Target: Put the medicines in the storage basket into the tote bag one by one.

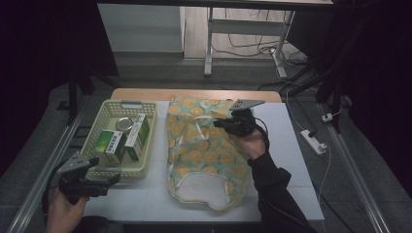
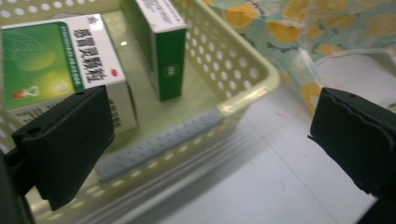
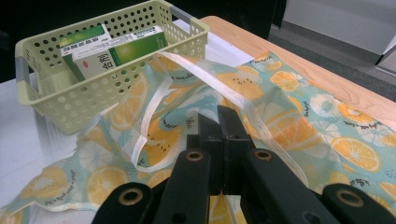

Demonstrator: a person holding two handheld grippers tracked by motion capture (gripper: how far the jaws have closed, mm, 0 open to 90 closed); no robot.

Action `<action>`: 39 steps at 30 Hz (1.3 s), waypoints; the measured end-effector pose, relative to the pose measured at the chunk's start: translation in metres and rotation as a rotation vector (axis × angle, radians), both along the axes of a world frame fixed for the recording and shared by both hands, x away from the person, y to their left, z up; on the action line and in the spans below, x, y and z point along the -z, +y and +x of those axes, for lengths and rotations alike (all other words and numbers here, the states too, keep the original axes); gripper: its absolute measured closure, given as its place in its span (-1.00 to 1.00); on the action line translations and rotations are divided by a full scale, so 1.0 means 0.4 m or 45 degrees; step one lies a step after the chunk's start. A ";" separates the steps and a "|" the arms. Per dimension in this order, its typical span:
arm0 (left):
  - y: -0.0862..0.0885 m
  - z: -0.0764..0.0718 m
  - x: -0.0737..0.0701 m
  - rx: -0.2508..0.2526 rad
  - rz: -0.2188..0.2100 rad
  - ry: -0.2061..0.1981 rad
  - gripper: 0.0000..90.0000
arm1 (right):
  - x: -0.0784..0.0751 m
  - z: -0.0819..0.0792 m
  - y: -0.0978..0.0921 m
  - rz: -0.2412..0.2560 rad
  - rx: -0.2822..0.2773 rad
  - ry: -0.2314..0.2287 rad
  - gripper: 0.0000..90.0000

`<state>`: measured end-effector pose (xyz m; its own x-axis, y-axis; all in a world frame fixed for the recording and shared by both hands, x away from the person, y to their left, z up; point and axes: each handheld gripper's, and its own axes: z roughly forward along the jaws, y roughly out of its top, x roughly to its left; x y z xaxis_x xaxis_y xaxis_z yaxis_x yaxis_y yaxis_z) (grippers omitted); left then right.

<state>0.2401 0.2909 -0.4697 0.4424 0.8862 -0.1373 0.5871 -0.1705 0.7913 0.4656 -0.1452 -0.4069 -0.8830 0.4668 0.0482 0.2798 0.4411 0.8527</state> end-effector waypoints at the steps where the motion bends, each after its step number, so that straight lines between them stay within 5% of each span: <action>1: 0.003 0.013 0.000 -0.011 0.011 0.006 -1.00 | 0.000 0.000 0.000 0.000 0.000 -0.001 1.00; 19: 0.037 0.137 -0.012 -0.110 0.036 0.081 -1.00 | 0.003 0.000 0.004 -0.008 -0.005 -0.003 1.00; 26: 0.039 0.191 -0.008 -0.146 0.111 0.126 -1.00 | 0.003 0.002 0.001 -0.007 -0.002 -0.002 1.00; 29: 0.044 0.215 -0.006 -0.194 0.178 0.161 -1.00 | 0.004 0.003 0.001 -0.007 -0.001 0.001 1.00; 32: 0.059 0.233 -0.005 -0.215 0.193 0.188 -1.00 | 0.004 0.003 0.001 -0.009 -0.002 0.001 1.00; 39: 0.074 0.278 0.022 -0.256 0.206 0.344 -1.00 | 0.003 0.002 0.001 -0.010 -0.004 0.000 1.00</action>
<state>0.3512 0.3203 -0.4784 0.2239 0.9716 -0.0762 0.8058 -0.1406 0.5752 0.4665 -0.1446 -0.4083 -0.8843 0.4647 0.0446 0.2784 0.4483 0.8494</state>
